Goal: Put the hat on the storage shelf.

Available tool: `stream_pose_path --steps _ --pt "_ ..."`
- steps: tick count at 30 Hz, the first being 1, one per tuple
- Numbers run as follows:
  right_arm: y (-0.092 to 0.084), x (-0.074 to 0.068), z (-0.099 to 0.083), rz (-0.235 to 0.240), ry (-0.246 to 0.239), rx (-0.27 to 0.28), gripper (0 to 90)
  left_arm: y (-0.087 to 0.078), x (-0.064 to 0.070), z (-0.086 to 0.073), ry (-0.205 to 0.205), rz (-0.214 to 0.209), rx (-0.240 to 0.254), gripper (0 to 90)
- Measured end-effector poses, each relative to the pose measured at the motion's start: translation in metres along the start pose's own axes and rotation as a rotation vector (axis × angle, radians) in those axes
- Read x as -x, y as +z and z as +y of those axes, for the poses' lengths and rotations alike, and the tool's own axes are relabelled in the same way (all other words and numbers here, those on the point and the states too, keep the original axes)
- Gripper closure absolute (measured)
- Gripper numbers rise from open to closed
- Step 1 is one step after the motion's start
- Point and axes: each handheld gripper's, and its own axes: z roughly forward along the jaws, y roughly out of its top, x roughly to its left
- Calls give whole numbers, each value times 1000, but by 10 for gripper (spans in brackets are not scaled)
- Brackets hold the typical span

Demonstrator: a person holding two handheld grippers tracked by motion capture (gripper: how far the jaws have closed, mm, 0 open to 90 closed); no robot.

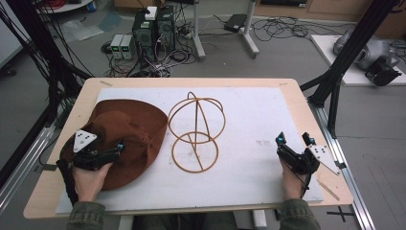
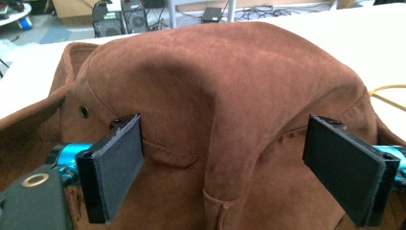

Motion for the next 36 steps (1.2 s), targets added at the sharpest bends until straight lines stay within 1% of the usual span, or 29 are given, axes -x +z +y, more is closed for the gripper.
stream_pose_path --steps 1,3,6,8,10,13,16,17,19,20,21,22,23,24,25,26,27,28,29,30,31,32,33,34,35,36 --pt "0 0 0 -1 1 2 84 1 0 0 4 3 -10 144" --pt "0 0 0 -2 3 2 84 4 -1 0 -4 12 -40 144" --pt "0 0 0 -1 0 1 84 6 -2 -1 -8 15 -52 146" --pt "0 0 0 -2 -1 1 84 8 -2 -1 -2 14 -70 155" --pt "0 0 0 -3 2 2 84 8 -1 -1 2 15 -73 174" --pt "0 0 0 -3 1 1 84 9 -1 -1 3 19 -70 228" --pt "0 0 0 -3 1 1 84 9 -1 -1 3 8 -81 254" --pt "0 0 0 -3 1 1 84 9 -1 -1 0 2 -85 286" --pt "0 0 0 -4 1 1 84 10 -1 -1 -2 1 -97 318" --pt "0 0 0 -3 0 2 84 11 -1 -1 -2 -3 -106 367" --pt "0 0 0 -3 0 2 84 11 -1 -2 -8 -6 -109 367" --pt "0 0 0 -4 6 3 84 11 -1 -2 -10 -11 -114 412" --pt "0 0 0 -4 6 3 84 11 -1 -2 -12 -15 -114 412" --pt "0 0 0 -4 0 3 84 11 0 -1 -21 -27 -108 487" --pt "0 0 0 -4 0 3 84 10 0 -1 -24 -38 -108 487" --pt "0 0 0 -4 0 2 84 10 0 -1 -28 -46 -110 525" --pt "0 0 0 -3 0 3 84 10 0 -1 -35 -48 -112 566" --pt "0 0 0 -4 6 1 84 10 0 -1 -38 -46 -118 634" --pt "0 0 0 -4 6 1 84 10 -1 -1 -42 -44 -122 634" --pt "0 0 0 -3 6 5 84 10 -2 -1 -48 -45 -124 715" --pt "0 0 0 -3 9 1 84 9 -3 -2 -53 -49 -124 762" --pt "0 0 0 -3 3 2 84 8 -3 -2 -52 -47 -121 805" --pt "0 0 0 -4 2 4 84 7 -4 -3 -32 -47 -122 837" --pt "0 0 0 -3 2 5 84 6 -1 -4 25 -25 -107 852" --pt "0 0 0 -3 0 3 84 6 1 -4 50 -18 -109 857" --pt "0 0 0 -3 -3 1 84 6 1 -4 50 -18 -109 861"
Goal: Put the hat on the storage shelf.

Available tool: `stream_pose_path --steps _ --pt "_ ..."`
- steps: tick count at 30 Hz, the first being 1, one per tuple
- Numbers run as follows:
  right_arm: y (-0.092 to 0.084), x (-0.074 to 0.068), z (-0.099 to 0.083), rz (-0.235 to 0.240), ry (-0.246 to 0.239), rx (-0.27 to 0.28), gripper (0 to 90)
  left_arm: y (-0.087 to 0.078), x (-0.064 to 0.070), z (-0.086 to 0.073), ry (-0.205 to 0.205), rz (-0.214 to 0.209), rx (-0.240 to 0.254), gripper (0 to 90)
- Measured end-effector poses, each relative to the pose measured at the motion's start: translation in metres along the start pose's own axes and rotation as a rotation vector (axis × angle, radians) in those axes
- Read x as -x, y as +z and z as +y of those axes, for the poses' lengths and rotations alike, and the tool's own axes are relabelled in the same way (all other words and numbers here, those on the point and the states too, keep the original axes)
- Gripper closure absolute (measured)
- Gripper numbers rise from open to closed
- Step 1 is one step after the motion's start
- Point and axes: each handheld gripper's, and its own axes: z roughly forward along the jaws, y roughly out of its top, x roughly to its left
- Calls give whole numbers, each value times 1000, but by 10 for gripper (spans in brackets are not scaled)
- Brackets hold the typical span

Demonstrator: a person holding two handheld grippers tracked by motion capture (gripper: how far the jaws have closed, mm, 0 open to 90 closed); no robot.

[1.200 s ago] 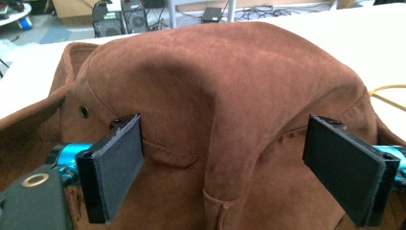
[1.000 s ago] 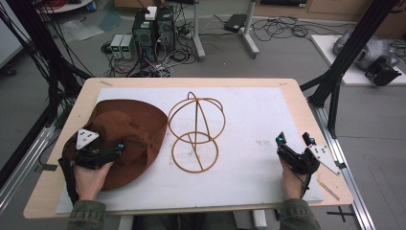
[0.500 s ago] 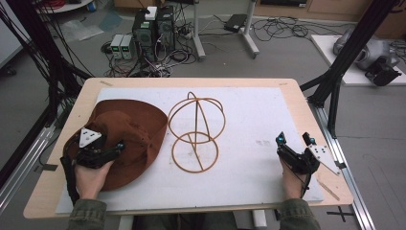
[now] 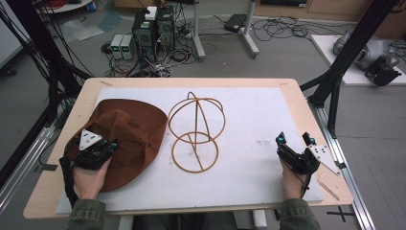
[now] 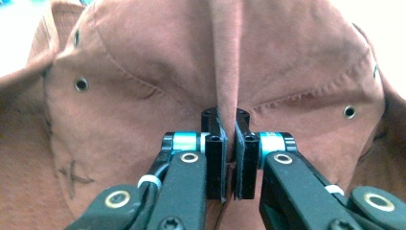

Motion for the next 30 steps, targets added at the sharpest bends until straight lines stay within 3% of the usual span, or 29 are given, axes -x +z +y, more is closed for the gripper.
stream_pose_path --steps 4,19,30 --pt "0 0 0 0 -1 -1 84 0 4 1 37 14 -6 866" --pt "0 0 0 0 3 0 84 -4 3 1 35 17 17 868" --pt "0 1 0 1 -1 0 84 -9 5 3 46 44 71 868"
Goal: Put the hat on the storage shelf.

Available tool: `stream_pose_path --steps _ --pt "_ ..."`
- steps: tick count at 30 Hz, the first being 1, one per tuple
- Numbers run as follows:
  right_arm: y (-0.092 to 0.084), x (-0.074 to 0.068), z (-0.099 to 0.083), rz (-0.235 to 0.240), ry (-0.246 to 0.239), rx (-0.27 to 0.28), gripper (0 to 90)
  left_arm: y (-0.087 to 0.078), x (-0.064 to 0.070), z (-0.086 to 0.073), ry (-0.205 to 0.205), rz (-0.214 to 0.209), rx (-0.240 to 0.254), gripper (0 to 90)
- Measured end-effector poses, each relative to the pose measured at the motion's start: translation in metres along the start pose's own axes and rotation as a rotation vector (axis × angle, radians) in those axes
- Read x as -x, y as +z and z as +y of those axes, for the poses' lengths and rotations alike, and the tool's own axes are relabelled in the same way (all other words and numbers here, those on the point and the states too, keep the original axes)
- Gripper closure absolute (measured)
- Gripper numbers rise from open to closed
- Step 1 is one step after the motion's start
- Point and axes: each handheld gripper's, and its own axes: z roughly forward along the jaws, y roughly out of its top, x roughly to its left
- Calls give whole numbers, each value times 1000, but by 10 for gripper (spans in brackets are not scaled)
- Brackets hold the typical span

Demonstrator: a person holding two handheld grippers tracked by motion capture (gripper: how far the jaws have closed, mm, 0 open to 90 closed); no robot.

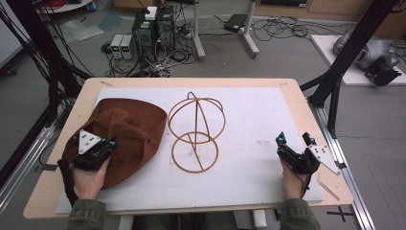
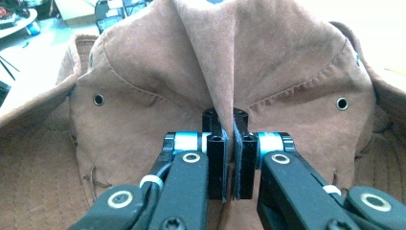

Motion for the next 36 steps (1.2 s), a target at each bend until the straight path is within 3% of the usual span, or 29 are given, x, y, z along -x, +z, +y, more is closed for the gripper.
stream_pose_path --steps 12,23,36 --pt "0 0 0 0 -3 -1 84 -15 7 10 50 58 116 867" --pt "0 2 0 -4 -5 1 84 -31 10 16 44 98 272 867" --pt "0 0 -1 0 -5 -4 84 -49 16 23 44 111 438 866"
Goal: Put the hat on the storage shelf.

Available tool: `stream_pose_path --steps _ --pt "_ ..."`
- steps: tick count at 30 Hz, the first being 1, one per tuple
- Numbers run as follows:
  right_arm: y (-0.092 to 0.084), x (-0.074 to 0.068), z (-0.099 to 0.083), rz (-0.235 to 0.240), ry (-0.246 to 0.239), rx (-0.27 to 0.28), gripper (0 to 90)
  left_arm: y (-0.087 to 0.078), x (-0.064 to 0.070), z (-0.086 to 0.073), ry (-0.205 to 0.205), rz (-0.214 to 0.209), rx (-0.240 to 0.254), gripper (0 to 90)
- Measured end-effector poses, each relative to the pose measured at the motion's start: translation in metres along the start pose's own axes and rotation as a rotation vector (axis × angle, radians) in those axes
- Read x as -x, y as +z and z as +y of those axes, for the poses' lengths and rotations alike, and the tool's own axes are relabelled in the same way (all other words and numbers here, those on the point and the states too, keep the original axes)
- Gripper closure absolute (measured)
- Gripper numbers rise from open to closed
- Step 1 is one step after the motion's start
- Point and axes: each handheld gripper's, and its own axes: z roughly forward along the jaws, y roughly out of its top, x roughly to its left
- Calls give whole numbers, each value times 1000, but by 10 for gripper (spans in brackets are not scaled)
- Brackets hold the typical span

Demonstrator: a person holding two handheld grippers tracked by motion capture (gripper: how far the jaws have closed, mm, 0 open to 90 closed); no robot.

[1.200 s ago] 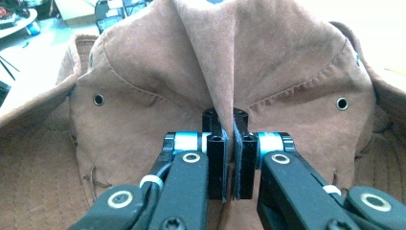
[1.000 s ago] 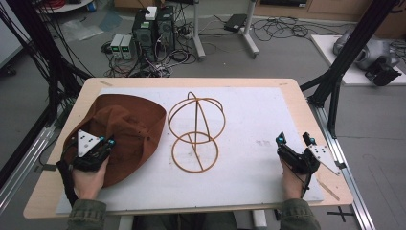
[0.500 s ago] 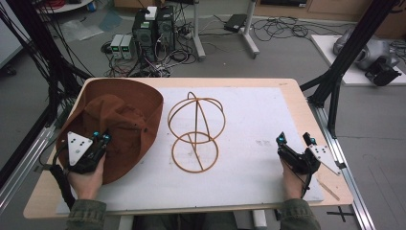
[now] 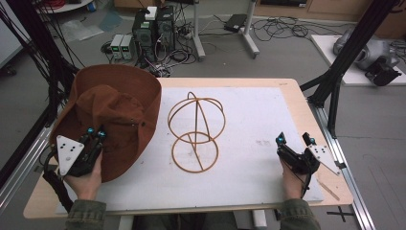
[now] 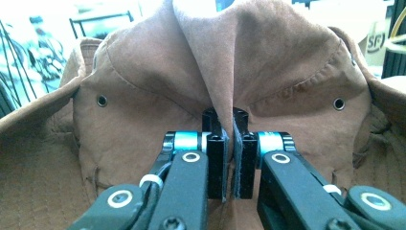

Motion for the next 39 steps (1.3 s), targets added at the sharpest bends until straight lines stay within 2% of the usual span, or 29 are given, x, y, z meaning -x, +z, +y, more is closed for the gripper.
stream_pose_path --steps 4,7,9,19,30,35,39 --pt "0 -1 0 1 3 -6 84 -4 2 3 11 22 36 866" --pt "0 -1 0 2 2 -3 84 -6 2 6 2 28 58 866" --pt "0 -1 0 3 1 -1 84 -6 2 8 -10 22 69 866" --pt "0 0 0 1 -3 0 84 -3 2 22 -10 0 120 866" --pt "0 -1 0 1 -5 -1 84 14 -1 37 -36 -52 144 865" --pt "1 -1 0 0 -6 1 84 22 4 43 -36 -78 156 865" --pt "1 -1 0 -1 -8 -3 84 26 8 50 -38 -117 176 865"
